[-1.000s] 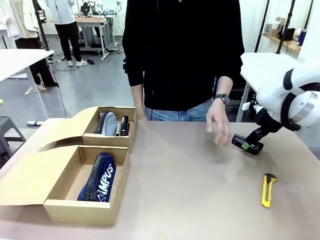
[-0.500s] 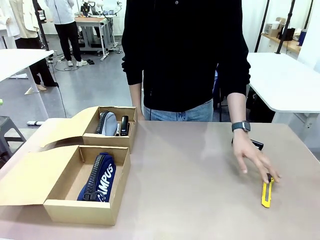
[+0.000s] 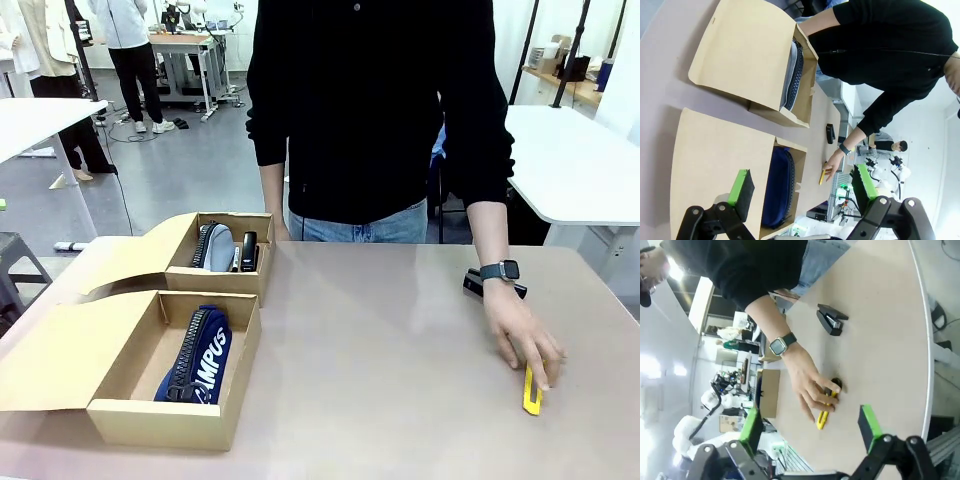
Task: Place items inside the box.
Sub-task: Pick up a Pencil pouch or Stapler and place it inside the Mailer Box closest to the robot.
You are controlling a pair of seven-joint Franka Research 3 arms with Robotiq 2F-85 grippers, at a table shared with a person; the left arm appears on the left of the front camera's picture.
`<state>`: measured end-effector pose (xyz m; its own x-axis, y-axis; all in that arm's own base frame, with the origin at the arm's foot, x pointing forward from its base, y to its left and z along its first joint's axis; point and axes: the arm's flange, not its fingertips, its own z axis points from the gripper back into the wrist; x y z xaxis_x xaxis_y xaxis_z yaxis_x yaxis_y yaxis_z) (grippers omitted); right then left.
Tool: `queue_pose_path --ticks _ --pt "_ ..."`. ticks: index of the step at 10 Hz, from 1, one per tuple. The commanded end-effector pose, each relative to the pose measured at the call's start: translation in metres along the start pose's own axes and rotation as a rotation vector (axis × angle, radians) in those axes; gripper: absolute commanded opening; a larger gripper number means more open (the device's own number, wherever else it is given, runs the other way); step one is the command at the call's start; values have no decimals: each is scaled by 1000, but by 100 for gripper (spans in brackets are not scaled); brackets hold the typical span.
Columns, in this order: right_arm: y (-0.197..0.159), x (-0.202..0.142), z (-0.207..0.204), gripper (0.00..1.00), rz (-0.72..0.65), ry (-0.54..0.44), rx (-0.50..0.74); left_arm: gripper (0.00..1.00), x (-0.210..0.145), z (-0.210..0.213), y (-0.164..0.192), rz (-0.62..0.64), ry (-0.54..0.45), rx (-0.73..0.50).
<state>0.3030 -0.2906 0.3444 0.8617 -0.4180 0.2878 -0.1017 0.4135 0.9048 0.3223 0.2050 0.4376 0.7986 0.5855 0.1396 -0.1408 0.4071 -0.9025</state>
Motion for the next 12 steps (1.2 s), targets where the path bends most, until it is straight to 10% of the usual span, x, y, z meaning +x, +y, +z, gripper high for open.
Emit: queue_pose_path --ticks 1,7,12 --pt "23 4 7 100 65 41 -56 100 0 0 1 -20 1 -18" --pt "23 6 8 100 71 40 -38 100 0 0 1 -20 1 -18" --pt "108 11 -200 100 549 423 -412 100 0 0 1 -20 1 -18"
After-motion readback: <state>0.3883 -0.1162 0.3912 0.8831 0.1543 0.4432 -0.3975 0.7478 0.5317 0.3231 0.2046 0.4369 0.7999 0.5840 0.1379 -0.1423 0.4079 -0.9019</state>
